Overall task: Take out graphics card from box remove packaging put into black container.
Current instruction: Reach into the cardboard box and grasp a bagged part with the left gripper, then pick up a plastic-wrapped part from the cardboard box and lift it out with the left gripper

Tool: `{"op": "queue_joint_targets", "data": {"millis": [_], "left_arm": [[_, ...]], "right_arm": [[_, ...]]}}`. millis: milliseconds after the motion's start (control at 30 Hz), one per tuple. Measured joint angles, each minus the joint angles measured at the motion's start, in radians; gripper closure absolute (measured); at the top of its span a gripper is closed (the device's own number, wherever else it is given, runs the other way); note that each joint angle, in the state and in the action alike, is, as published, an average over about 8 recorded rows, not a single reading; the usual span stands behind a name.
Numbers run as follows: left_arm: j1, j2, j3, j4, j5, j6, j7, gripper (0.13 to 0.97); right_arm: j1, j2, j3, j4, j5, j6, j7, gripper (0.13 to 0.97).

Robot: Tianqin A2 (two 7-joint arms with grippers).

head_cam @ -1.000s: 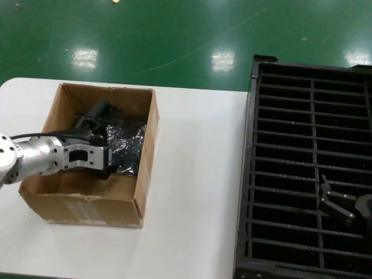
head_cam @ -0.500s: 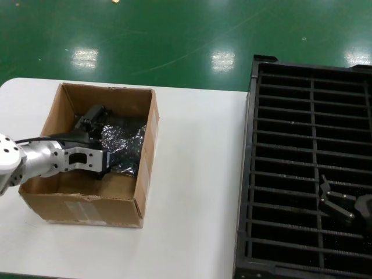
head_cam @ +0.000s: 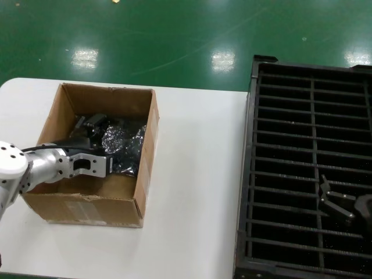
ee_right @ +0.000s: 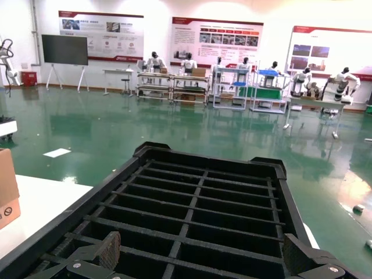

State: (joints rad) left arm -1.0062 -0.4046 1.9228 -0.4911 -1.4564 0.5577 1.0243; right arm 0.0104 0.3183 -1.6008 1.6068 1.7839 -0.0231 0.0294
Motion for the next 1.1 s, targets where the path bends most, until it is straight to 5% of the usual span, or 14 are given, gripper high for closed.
{"op": "queue_joint_targets", "data": {"millis": [700, 1100], "left_arm": [[-0.048, 0.030, -0.051, 0.151, -0.067, -0.012, 0.181, 0.733], [-0.026, 0.008, -0.098, 0.135, -0.112, -0.008, 0.290, 0.912]], "right_arm": [[0.000, 0.000, 0.000, 0.000, 0.000, 0.000, 0.000, 0.129], [0.000, 0.000, 0.000, 0.000, 0.000, 0.000, 0.000, 0.129]]}}
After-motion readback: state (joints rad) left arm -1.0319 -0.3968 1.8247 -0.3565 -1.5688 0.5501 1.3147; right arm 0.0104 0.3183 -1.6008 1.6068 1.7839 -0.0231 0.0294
